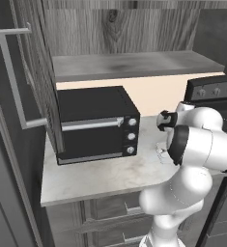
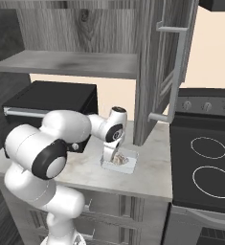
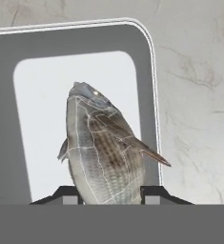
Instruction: Retrieve the tupperware from the cabinet, then place the raw meat into the tupperware to avoid contamination.
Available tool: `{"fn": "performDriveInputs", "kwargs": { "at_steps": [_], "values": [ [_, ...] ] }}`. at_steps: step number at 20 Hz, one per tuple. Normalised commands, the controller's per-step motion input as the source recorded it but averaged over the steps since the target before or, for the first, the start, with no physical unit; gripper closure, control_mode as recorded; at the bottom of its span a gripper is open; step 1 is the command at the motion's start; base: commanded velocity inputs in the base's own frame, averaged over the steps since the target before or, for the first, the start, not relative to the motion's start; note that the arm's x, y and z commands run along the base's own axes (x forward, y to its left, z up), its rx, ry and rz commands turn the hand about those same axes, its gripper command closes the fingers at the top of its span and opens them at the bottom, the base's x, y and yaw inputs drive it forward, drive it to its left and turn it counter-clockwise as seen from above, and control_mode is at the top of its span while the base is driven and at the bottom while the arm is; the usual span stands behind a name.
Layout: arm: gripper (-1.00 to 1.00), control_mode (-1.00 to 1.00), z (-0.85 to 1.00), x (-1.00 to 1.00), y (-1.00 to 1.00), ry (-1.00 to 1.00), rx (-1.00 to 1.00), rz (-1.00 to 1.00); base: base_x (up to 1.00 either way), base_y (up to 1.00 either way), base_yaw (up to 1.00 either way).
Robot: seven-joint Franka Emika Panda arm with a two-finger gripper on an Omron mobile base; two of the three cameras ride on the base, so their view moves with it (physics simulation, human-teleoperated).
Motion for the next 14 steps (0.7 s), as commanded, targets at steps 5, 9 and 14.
{"fn": "performDriveInputs", "kwargs": {
  "at_steps": [5, 9, 14],
  "values": [
    [1.0, -1.0, -0.12, 0.0, 0.0, 0.0, 0.01, 0.0, 0.0, 0.0, 0.0],
    [1.0, -1.0, -0.06, 0.0, 0.0, 0.0, 0.01, 0.0, 0.0, 0.0, 0.0],
    [-1.0, -1.0, -0.03, 0.0, 0.0, 0.0, 0.01, 0.0, 0.0, 0.0, 0.0]
  ]
}}
